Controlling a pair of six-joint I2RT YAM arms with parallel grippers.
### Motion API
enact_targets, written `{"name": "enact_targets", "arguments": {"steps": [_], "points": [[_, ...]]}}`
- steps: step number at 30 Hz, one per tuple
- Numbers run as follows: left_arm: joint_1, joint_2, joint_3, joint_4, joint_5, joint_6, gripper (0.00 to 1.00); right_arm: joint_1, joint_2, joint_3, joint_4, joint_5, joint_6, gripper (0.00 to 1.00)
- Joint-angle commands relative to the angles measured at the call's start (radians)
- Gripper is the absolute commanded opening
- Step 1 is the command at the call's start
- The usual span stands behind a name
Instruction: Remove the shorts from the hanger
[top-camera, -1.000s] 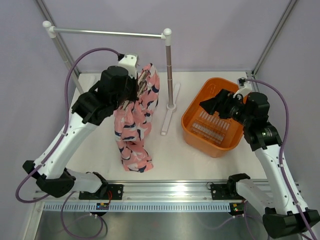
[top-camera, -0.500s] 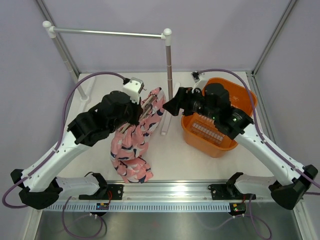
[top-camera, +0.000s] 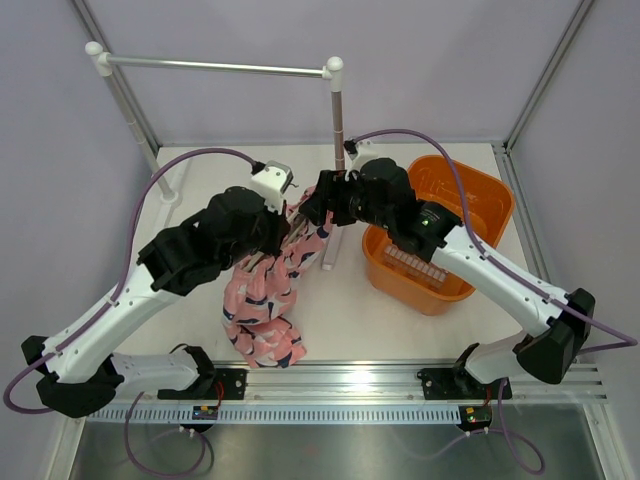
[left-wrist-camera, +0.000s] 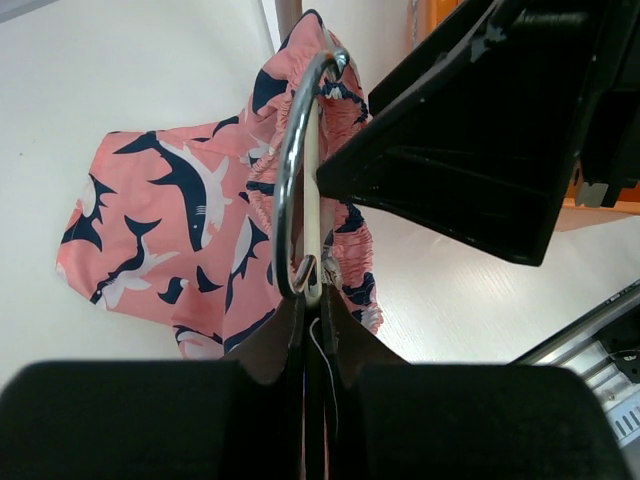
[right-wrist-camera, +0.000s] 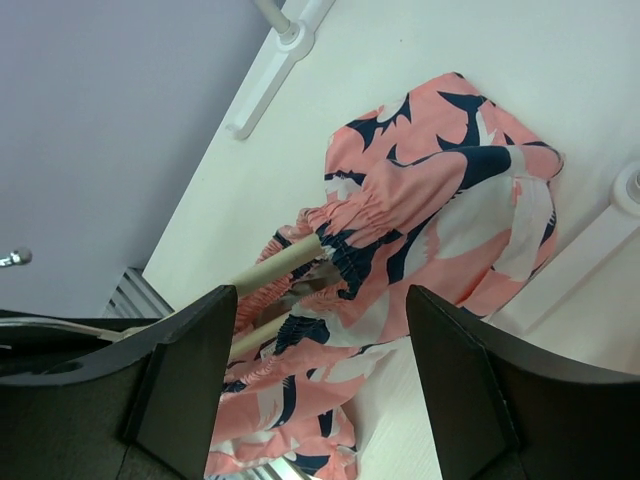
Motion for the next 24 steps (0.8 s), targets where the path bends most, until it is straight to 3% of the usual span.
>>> {"name": "enact_targets", "arguments": {"steps": [1, 20, 24], "points": [[-0.008, -0.027, -0.002, 0.073, 0.015, -0.011, 0.0, 0.012, 0.027, 0.065, -0.008, 0.076, -0.014, 0.76], [-0.01, -0.038, -0.007, 0.087, 0.026, 0.001, 0.0, 0.03, 0.098, 0.109, -0.039, 0.08, -0.004, 0.63], [-0.01, -0.04, -0.01, 0.084, 0.038, -0.003, 0.0, 0.03, 0.103, 0.123, -0.05, 0.118, -0.007, 0.54]]}}
